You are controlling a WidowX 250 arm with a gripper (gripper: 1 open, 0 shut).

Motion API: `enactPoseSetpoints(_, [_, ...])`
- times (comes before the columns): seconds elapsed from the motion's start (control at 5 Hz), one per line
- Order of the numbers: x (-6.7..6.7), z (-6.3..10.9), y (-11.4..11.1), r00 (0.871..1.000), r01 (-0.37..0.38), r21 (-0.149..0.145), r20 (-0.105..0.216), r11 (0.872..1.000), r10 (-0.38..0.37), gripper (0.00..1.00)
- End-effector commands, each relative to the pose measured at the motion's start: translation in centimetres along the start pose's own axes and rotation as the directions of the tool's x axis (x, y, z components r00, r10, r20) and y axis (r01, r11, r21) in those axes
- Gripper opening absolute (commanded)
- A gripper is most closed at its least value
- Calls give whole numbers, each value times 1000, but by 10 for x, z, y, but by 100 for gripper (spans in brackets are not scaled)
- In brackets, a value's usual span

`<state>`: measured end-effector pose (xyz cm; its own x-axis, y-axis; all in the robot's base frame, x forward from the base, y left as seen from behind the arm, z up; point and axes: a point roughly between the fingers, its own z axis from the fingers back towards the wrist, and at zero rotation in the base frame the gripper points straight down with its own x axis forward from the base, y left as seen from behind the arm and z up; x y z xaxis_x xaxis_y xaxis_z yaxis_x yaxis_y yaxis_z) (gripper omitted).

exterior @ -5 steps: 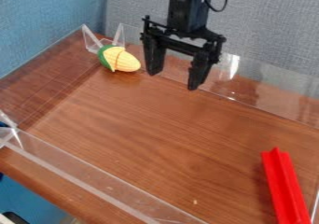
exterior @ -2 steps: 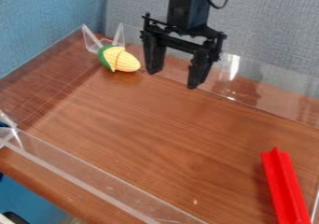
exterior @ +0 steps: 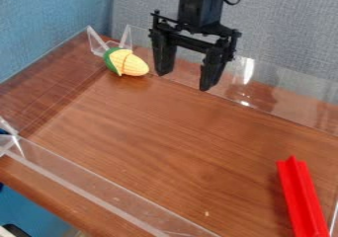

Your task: Put the red object to the left side of the table

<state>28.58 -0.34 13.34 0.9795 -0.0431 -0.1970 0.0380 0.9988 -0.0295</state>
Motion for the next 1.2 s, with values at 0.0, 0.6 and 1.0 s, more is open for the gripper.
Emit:
enactPoseSetpoints(0.0, [1, 23, 4, 997, -12, -3, 75, 1000, 12, 100])
enactPoseSetpoints(0.6, [1, 19, 5, 999, -25, -12, 47, 1000, 25, 100])
enactPoseSetpoints(1.0, [-1, 16, 5, 999, -33, -15, 31, 999, 34, 100])
